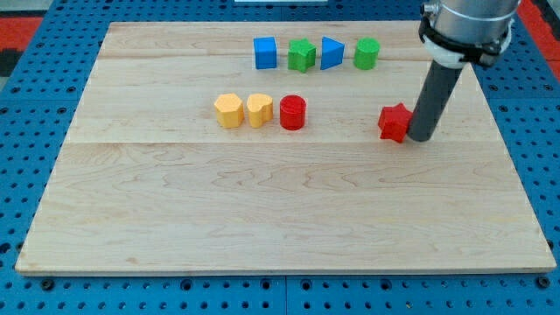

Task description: Move the red star close to the red circle

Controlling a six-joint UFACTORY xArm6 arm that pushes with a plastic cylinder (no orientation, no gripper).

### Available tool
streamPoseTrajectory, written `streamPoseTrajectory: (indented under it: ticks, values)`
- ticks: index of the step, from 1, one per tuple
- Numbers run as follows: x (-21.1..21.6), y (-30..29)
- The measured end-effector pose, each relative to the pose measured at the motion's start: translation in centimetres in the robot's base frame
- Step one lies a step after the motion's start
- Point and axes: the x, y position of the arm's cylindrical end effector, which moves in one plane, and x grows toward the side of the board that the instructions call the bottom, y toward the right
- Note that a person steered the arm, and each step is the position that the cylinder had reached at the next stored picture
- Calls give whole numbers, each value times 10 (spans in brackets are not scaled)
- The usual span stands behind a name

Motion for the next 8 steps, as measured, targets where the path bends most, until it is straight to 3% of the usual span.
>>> streamPoseTrajectory:
  ticks: [2, 5, 8]
  values:
    - [-39, -20]
    - [8, -31]
    - [-34, -37]
